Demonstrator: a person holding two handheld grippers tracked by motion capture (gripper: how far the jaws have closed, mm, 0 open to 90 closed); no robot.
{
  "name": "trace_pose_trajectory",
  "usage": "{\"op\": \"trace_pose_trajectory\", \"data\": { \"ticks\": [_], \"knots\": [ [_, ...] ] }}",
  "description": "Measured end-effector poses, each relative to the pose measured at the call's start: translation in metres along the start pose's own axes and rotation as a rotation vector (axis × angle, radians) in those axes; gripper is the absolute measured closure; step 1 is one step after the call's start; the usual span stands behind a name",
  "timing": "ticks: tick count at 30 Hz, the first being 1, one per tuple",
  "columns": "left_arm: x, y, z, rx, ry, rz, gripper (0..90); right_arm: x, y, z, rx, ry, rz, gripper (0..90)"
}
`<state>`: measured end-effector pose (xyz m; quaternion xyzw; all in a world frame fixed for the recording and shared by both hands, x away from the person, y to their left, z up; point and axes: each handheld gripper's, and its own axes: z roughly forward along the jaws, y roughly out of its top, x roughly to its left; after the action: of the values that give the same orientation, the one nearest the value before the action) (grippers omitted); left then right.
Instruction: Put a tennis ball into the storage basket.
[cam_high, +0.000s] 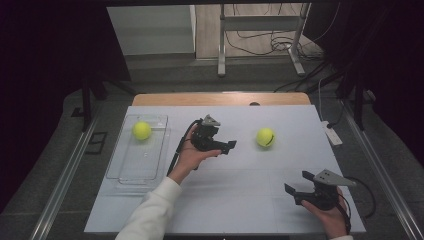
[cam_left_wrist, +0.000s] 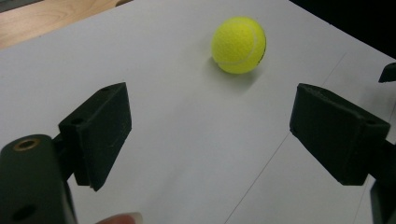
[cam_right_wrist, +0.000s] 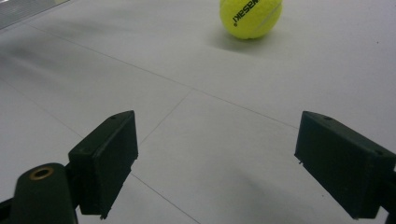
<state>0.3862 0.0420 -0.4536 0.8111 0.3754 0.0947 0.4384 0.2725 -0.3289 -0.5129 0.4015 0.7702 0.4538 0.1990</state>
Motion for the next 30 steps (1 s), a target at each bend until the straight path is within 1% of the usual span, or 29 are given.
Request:
{"op": "trace_pose_trajectory", "data": {
  "ticks": [8,13,22,24,30],
  "knots": [
    [-0.005,0.005,0.002,0.001,-0.007,0.009,13.5,0.0,0.0,0.0,0.0,0.0,0.001,13.2],
    [-0.007,0.007,0.005,0.001,-0.012,0.008,13.5,0.0,0.0,0.0,-0.001,0.001,0.001,13.2],
    [-0.006,0.01,0.012,0.011,-0.014,0.005,13.4,0.0,0.0,0.001,-0.001,0.004,0.006,13.2],
    [-0.005,0.013,0.016,0.014,-0.013,0.001,13.4,0.0,0.0,0.001,0.001,0.003,0.004,13.2],
    [-0.005,0.017,0.024,0.022,-0.015,0.005,13.3,-0.001,0.0,0.001,0.001,0.004,0.006,13.2]
  ]
}}
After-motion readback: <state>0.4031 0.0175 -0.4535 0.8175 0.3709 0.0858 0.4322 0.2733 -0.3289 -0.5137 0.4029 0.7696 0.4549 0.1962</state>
